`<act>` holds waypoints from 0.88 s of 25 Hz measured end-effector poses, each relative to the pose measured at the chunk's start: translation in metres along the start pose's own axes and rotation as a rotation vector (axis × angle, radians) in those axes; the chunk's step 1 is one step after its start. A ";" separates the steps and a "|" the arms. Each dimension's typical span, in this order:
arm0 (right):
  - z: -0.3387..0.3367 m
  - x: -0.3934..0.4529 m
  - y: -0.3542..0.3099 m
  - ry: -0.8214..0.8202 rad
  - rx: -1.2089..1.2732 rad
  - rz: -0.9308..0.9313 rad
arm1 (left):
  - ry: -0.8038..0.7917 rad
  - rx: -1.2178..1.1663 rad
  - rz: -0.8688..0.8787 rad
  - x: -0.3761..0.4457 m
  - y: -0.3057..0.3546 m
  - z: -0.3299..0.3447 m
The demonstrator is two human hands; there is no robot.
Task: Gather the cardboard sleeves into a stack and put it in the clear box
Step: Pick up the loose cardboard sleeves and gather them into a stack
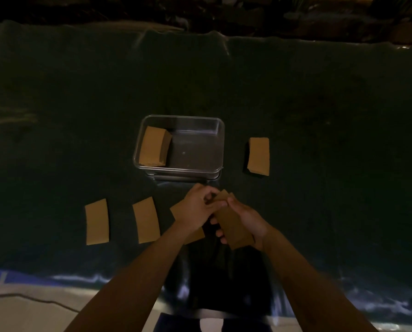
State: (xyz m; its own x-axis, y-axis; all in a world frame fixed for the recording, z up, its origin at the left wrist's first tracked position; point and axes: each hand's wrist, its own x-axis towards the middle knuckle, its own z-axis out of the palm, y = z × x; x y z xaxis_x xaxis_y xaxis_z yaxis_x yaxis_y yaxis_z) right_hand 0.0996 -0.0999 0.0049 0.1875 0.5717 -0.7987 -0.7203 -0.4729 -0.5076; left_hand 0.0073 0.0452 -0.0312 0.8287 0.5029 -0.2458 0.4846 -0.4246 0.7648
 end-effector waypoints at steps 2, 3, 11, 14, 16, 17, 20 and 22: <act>0.000 0.003 0.004 0.103 0.024 -0.053 | 0.079 0.389 -0.038 -0.003 -0.025 -0.010; -0.003 0.005 0.006 0.152 0.064 -0.084 | 0.067 0.537 -0.108 -0.008 -0.039 -0.015; -0.015 0.017 0.021 0.259 0.124 -0.186 | -0.140 0.690 -0.189 -0.021 -0.066 -0.013; -0.019 0.021 0.022 0.290 0.092 -0.162 | -0.109 0.699 -0.245 -0.022 -0.064 -0.013; -0.020 0.022 0.023 0.287 0.079 -0.135 | -0.097 0.638 -0.272 -0.018 -0.064 -0.015; -0.019 0.023 0.024 0.275 0.065 -0.119 | -0.100 0.589 -0.277 -0.015 -0.064 -0.018; -0.018 0.024 0.024 0.235 0.039 -0.105 | -0.172 0.355 -0.295 -0.004 -0.068 -0.038; -0.020 0.024 0.021 0.226 0.031 -0.120 | -0.253 0.173 -0.311 -0.003 -0.074 -0.063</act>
State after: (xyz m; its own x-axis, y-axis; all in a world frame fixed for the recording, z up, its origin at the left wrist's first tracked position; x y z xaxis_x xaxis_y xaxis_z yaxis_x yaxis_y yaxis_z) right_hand 0.1025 -0.1090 -0.0312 0.4150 0.4564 -0.7870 -0.7031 -0.3881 -0.5958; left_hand -0.0488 0.1226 -0.0500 0.6679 0.4353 -0.6037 0.7440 -0.4127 0.5255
